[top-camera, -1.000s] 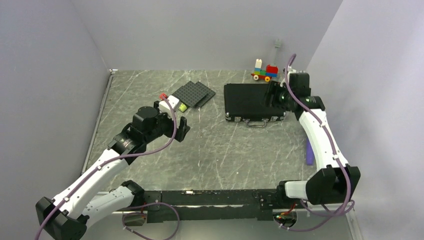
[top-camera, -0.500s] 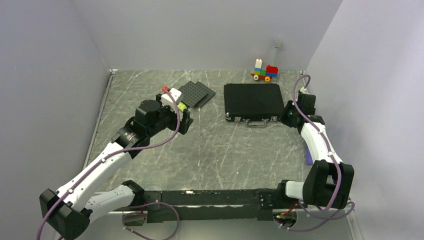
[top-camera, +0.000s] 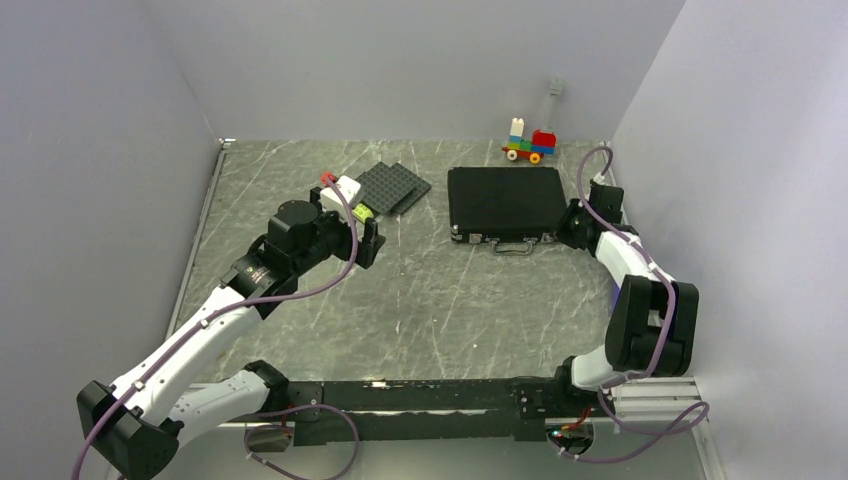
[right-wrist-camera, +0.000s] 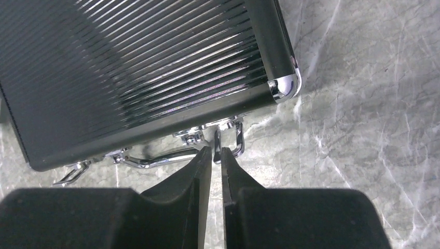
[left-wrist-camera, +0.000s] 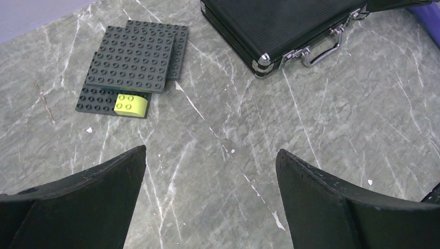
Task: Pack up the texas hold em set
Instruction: Close the chip case at the center of the board.
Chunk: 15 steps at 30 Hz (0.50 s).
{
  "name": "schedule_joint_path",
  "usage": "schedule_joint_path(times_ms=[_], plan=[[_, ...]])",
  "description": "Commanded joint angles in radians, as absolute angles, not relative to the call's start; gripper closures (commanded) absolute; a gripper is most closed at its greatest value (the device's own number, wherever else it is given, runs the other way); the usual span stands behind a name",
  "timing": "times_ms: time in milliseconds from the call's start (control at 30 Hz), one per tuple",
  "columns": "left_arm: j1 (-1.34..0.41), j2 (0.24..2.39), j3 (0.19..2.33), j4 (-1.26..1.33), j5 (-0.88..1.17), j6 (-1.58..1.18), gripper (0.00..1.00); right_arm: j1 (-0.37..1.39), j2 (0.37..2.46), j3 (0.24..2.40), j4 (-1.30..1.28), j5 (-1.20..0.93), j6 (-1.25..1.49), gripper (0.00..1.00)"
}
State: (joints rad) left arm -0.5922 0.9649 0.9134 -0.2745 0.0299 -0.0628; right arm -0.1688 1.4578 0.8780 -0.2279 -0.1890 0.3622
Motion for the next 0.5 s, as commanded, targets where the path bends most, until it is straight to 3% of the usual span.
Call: schedule_joint_path(times_ms=[0, 467], plan=[[-0.589, 0.94, 0.909, -0.242, 0.033, -0.046, 0.02, -0.179, 1.484, 0.869, -0.162, -0.189, 0.373, 0.84], [-0.589, 0.93, 0.911, -0.251, 0.021, -0.041, 0.01, -0.19, 1.537, 0.804, -0.167, -0.151, 0.436, 0.84]])
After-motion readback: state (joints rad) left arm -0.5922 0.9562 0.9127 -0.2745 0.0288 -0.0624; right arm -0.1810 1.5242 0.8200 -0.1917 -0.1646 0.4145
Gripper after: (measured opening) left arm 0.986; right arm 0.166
